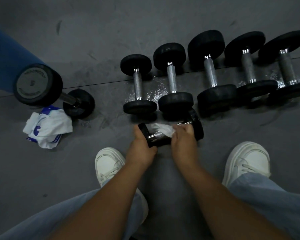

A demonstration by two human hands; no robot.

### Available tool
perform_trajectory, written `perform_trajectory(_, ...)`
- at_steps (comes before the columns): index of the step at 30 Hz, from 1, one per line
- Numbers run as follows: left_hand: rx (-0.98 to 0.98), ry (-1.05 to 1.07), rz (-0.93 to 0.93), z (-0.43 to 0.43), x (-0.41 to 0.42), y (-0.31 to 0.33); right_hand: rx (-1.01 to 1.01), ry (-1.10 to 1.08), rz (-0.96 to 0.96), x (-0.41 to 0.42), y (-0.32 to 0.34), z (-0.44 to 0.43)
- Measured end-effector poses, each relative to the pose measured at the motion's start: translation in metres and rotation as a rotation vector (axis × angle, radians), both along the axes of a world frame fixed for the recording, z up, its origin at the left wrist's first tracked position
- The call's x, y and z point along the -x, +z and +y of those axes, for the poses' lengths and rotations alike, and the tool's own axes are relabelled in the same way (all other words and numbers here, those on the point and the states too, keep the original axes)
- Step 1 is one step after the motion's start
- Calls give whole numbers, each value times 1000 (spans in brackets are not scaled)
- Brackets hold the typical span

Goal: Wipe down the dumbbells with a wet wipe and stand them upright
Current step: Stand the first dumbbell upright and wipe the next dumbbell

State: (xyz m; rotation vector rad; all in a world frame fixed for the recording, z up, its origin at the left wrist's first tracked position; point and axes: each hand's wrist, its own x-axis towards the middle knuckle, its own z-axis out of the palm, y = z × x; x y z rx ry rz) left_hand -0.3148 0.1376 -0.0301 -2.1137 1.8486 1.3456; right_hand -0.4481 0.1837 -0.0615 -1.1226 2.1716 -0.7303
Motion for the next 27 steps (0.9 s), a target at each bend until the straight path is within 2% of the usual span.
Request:
perform_trajectory(2, 6, -1, 13, 1, 0, 1, -94, 150, 36, -4, 2, 2)
perform_trajectory(4, -8, -4, 29, 1, 0, 1, -142, 349, -42, -17, 5, 2)
perform_trajectory(5, -16, -1, 44, 1, 0, 0, -142, 346, -72, -17, 7, -2)
perform_trajectory(7, -17, 0, 57, 0, -1, 0, -166, 154, -56, -4, 9, -9)
perform_trajectory(9, -9, -4, 44, 0, -1, 0, -212, -19, 44, 11, 10, -9)
perform_trajectory(10, -9, 0, 42, 0, 0, 0, -217, -39, 101, 12, 8, -6)
perform_trajectory(12, -11, 5, 38, 0, 0, 2, -160, 37, 94, -3, 10, -4)
perform_trajectory(15, -27, 1, 53, 0, -1, 2, -133, 336, -19, -24, 7, 1)
perform_trajectory(16, -31, 1, 54, 0, -1, 1, -116, 294, -13, -18, 6, 0)
perform_trajectory(18, -27, 10, 37, -2, -1, 0, -95, 33, 25, 4, 0, 0)
perform_trajectory(19, -21, 15, 28, -2, -1, 0, -113, -14, 50, 10, -1, 2)
perform_trajectory(21, -4, 15, 29, -1, 0, 1, -172, 126, 30, 5, 3, 1)
perform_trajectory(23, -5, 23, 44, -1, 2, 4, -184, 271, -85, -11, 7, -2)
perform_trajectory(25, -41, 18, 25, -10, 1, 7, -126, 226, -68, -11, 8, -7)
perform_trajectory(27, -121, 11, -23, -25, -3, 10, -82, 82, 31, -1, 10, -6)
